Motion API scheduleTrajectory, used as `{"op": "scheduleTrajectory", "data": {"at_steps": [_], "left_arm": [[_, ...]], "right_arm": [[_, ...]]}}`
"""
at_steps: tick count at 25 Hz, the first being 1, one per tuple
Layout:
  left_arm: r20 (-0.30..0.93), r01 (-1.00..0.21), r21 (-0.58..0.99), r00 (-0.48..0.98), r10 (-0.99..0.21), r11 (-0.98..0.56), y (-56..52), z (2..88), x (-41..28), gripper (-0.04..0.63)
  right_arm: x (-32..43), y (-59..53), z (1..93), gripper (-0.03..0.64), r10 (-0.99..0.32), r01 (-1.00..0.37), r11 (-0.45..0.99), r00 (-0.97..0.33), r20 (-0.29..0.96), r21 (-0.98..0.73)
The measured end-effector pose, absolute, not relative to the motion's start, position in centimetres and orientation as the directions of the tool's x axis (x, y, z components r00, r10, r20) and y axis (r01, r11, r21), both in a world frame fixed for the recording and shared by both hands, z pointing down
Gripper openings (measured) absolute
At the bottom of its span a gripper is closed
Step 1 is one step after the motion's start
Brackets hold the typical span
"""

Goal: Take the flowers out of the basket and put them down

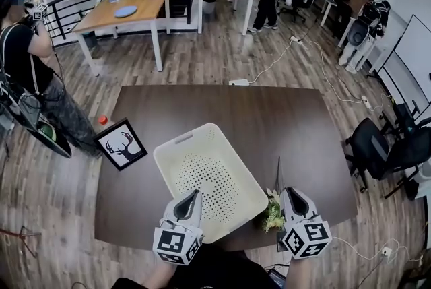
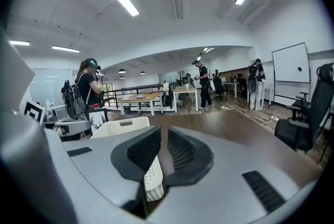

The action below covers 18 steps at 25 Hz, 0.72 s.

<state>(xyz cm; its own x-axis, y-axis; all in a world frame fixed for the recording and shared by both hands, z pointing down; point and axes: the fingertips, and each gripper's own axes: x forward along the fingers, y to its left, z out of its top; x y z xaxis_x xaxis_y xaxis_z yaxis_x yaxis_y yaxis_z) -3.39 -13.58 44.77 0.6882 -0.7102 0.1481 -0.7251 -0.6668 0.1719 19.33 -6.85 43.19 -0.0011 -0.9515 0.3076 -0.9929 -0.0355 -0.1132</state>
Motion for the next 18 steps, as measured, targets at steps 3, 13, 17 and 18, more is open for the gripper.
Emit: {"op": "scheduleTrajectory", "data": {"at_steps": [3, 13, 17, 18], "left_arm": [[0.146, -0.724, 0.171, 0.690, -0.709, -0.669, -13.2, 44.7, -3.3, 0.002], [0.142, -0.722, 0.152, 0.692, -0.708, -0.675, -13.0, 44.3, -3.7, 0.002], [0.142, -0.719, 0.141, 0.695, -0.705, -0.681, -12.6, 44.0, -3.5, 0.002], [0.144, -0.718, 0.138, 0.696, -0.703, -0.682, -12.5, 44.1, -3.4, 0.002]], "right_arm": [[19.1, -6.5, 43.7, 0.039, -0.946, -0.994, -0.022, -0.013, 0.325, -0.105], [20.3, -6.2, 42.7, 0.006, -0.967, -0.997, -0.056, 0.040, 0.253, -0.057], [20.1, -6.4, 43.0, 0.006, -0.962, -0.999, 0.014, -0.021, 0.274, -0.029], [20.2, -6.5, 43.0, 0.006, -0.959, -1.000, 0.023, -0.027, 0.281, -0.019]]}}
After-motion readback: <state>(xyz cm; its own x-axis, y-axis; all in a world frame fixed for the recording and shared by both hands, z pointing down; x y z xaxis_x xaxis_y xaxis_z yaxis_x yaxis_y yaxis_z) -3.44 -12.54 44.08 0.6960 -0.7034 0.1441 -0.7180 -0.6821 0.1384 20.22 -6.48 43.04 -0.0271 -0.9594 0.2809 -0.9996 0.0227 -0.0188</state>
